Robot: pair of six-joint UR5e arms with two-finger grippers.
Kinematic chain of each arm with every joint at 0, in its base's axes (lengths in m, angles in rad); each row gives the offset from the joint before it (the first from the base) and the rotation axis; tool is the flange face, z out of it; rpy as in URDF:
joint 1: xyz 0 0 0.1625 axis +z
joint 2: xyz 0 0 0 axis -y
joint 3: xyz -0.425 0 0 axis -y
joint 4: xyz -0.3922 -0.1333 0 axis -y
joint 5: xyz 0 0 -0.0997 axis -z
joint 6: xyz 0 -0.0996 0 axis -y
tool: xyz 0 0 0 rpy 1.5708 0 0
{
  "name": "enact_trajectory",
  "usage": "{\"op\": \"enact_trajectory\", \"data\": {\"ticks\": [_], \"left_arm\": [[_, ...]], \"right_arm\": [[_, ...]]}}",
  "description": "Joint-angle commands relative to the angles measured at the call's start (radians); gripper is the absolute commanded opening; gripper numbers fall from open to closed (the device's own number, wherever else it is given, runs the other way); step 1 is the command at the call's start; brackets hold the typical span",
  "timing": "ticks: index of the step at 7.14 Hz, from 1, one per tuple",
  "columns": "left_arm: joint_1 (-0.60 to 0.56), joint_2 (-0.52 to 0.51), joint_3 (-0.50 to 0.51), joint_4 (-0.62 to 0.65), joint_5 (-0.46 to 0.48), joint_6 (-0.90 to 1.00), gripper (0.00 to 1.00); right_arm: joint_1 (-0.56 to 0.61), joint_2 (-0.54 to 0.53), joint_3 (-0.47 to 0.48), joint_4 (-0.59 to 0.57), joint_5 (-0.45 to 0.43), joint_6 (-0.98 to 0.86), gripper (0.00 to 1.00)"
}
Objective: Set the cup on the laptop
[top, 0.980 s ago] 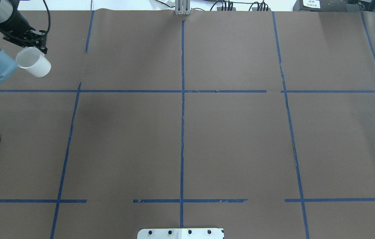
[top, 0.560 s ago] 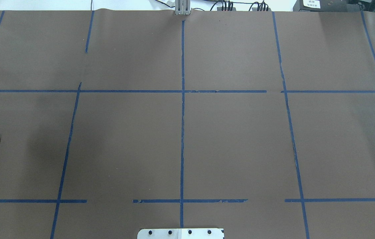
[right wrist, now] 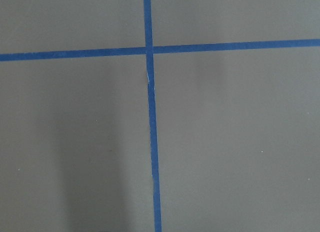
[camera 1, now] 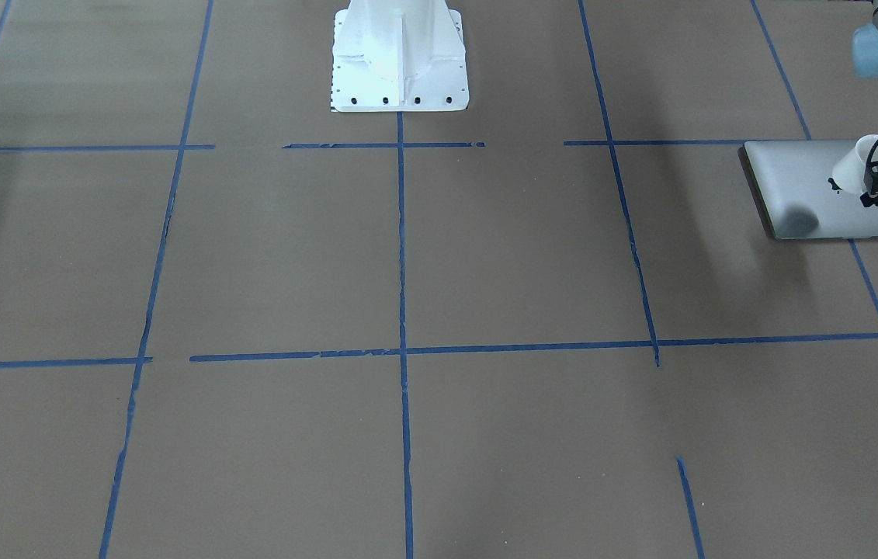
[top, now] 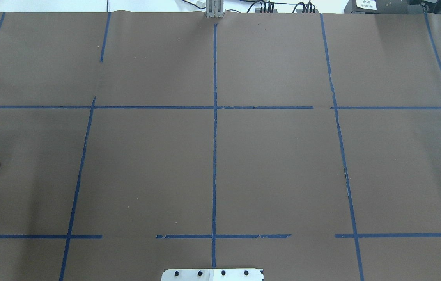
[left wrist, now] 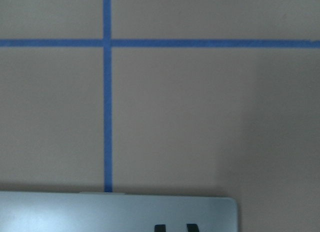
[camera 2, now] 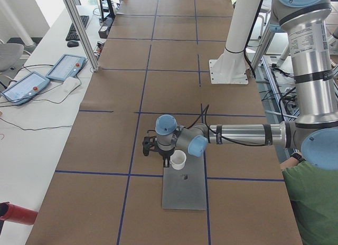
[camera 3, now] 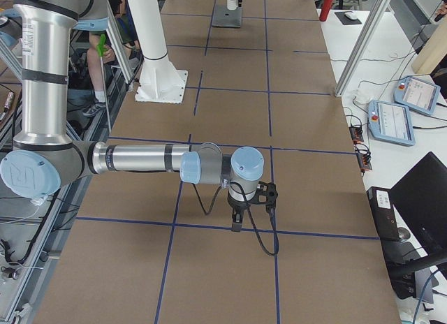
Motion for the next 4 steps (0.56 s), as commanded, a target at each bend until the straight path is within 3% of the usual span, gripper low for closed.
{"op": "enact_trajectory", "data": {"ticks": [1,4], "left_arm": [[0.009,0.018,0.163,-0.325,0.006,-0.176,0.00],[0.044,0.019,0.190,-0.334,0.005,-0.184,0.00]], "right_arm": [[0.000,0.000,0.000,0.000,0.000,0.000,1.00],[0.000,0.000,0.000,0.000,0.000,0.000,1.00]]}}
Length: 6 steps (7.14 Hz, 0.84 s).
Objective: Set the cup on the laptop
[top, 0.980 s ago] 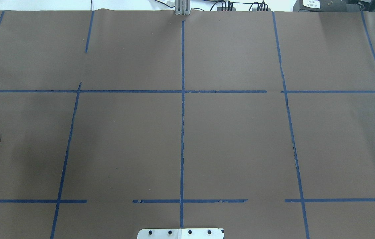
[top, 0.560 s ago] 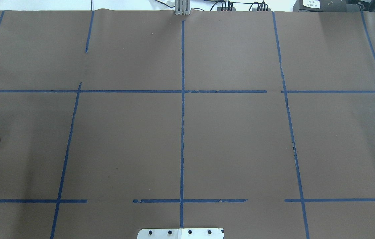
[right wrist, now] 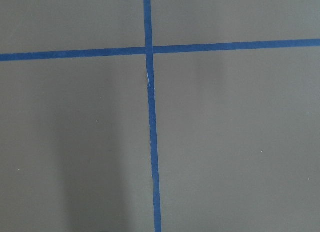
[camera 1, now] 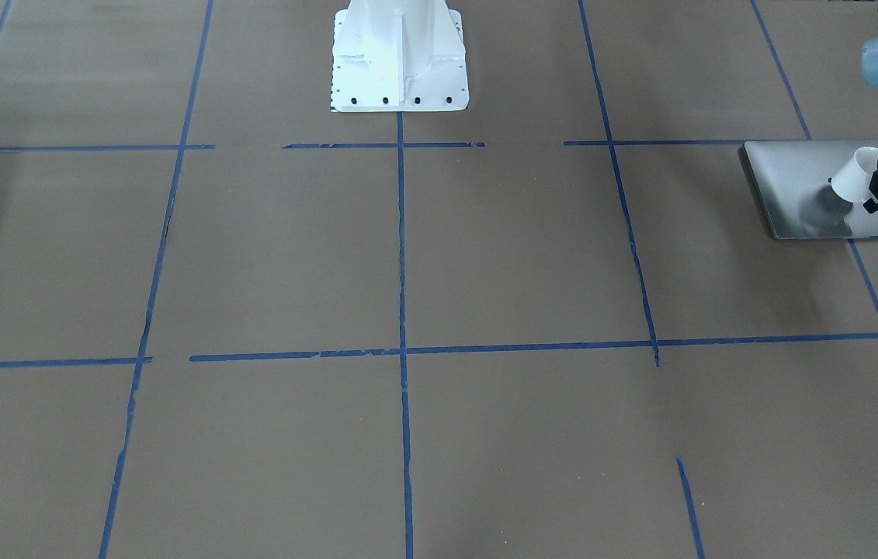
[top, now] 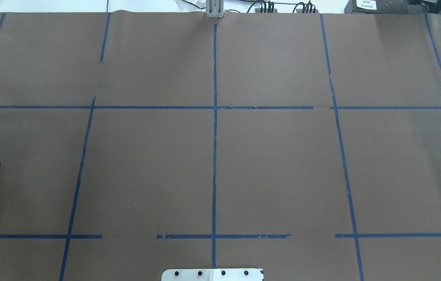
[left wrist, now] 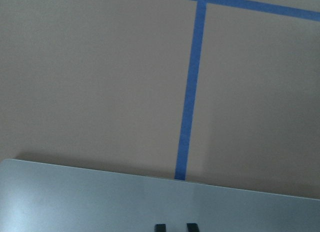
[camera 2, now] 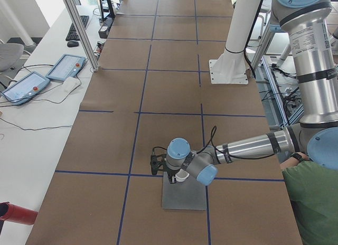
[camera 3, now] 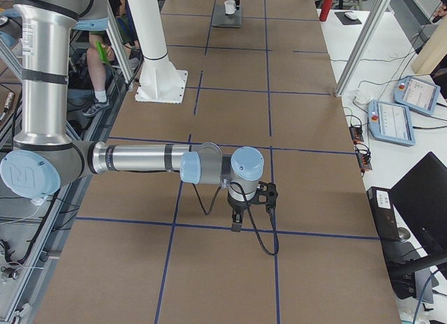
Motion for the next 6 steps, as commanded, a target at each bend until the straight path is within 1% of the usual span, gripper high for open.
{"op": "enact_trajectory", "data": {"ticks": [1,2,3,4,6], "left_arm": [[0.046,-0.001,0.007,-0.006,-0.004,-0.006,0.00],[0.057,-0.001,0.007,-0.006,-0.004,-0.004,0.00],[0.063,-0.001,0.009,-0.005,-0.004,0.005,0.06],[0.063,-0.001,0.009,-0.008,-0.004,0.016,0.99],[0.062,0.000,0.009,-0.006,-0.006,0.016,1.00]], "right_arm": [[0.000,0.000,-0.002,0.000,0.000,0.000,1.00],[0.000,0.000,0.000,0.000,0.000,0.000,1.00],[0.000,0.000,0.000,0.000,0.000,0.000,1.00],[0.000,0.000,0.000,0.000,0.000,0.000,1.00],[0.000,0.000,0.000,0.000,0.000,0.000,1.00]]}}
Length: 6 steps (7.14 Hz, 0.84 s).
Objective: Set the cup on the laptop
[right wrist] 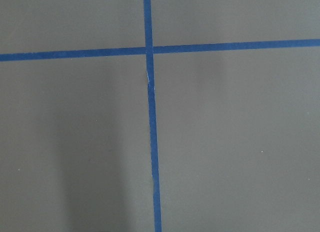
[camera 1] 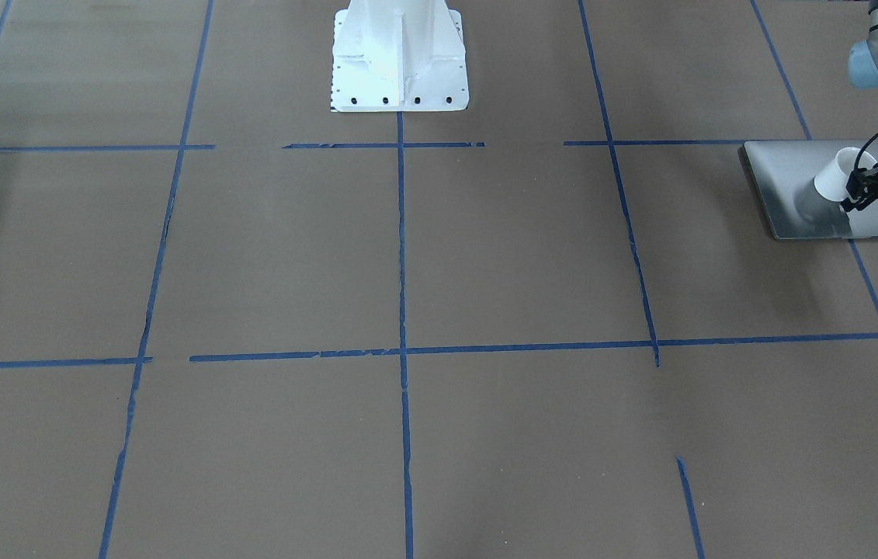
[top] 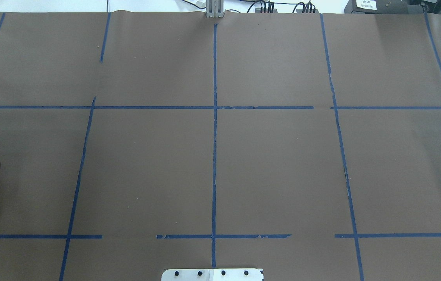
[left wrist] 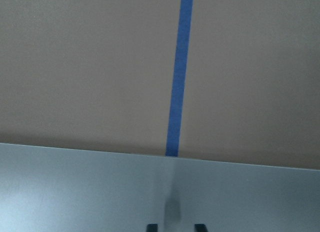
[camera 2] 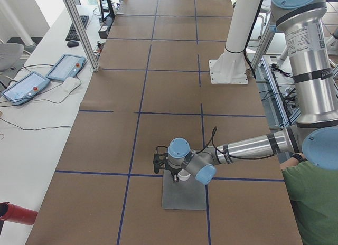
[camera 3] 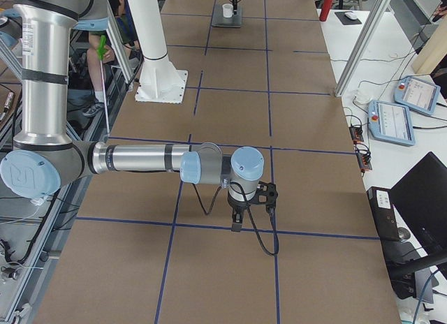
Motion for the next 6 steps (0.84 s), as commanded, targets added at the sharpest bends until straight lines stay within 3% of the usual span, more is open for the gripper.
{"op": "enact_trajectory", "data": {"ticks": [1,3,6], "left_arm": [[-0.003,0.001,-0.001,0.001,-0.002,0.003,1.00],[-0.002,-0.022,0.011,0.039,-0.036,0.099,1.00],[-0.097,-0.074,0.002,0.264,-0.057,0.364,1.00]], "right_arm": [[0.000,0.000,0.000,0.000,0.000,0.000,1.00],[0.000,0.000,0.000,0.000,0.000,0.000,1.00],[0.000,0.000,0.000,0.000,0.000,0.000,1.00]]}}
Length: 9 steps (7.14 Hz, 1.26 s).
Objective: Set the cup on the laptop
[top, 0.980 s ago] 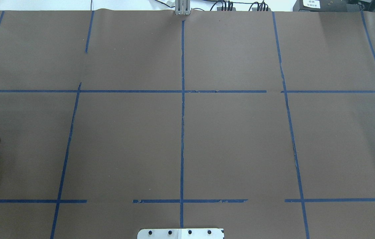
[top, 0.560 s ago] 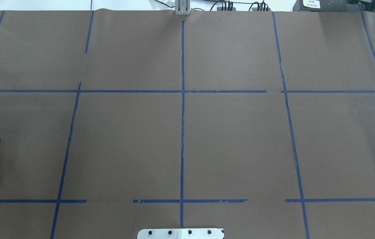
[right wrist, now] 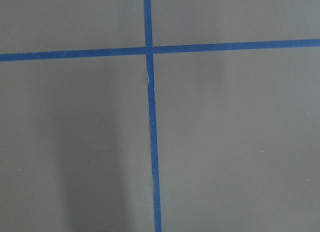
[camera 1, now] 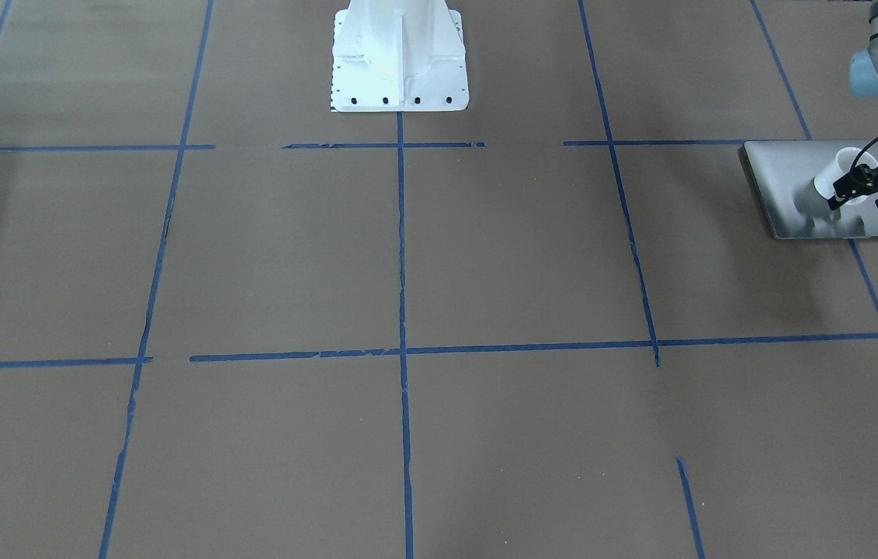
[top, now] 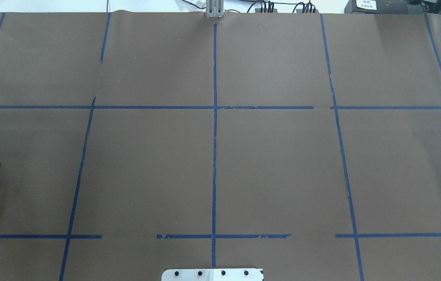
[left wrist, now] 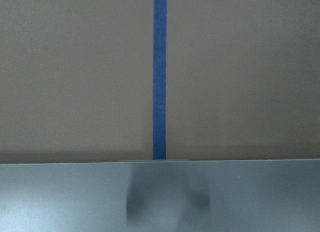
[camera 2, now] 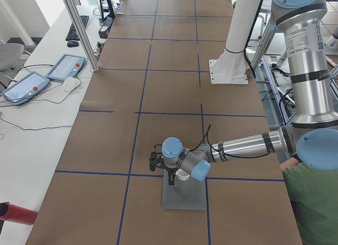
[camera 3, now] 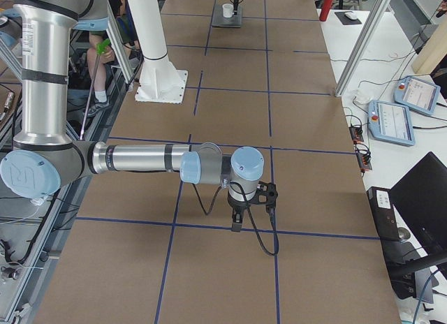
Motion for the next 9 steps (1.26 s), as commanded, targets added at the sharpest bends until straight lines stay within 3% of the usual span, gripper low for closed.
{"op": "enact_trajectory", "data": {"ticks": [1,3,5,6,8,9], "left_arm": [[-0.102,-0.038,-0.008,0.180,-0.004,0.222,1.00],[-0.251,-0.142,-0.055,0.483,-0.002,0.469,1.00],[-0.345,-0.201,-0.185,0.756,0.002,0.623,1.00],[-0.351,-0.181,-0.244,0.771,-0.004,0.628,1.00],[-0.374,-0.183,-0.237,0.774,-0.007,0.628,1.00],[-0.428,-0.181,-0.238,0.836,-0.030,0.628,1.00]], "right_arm": [[0.000,0.000,0.000,0.000,0.000,0.000,1.00],[0.000,0.000,0.000,0.000,0.000,0.000,1.00],[0.000,0.000,0.000,0.000,0.000,0.000,1.00],[0.000,0.000,0.000,0.000,0.000,0.000,1.00],[0.000,0.000,0.000,0.000,0.000,0.000,1.00],[0.000,0.000,0.000,0.000,0.000,0.000,1.00]]}}
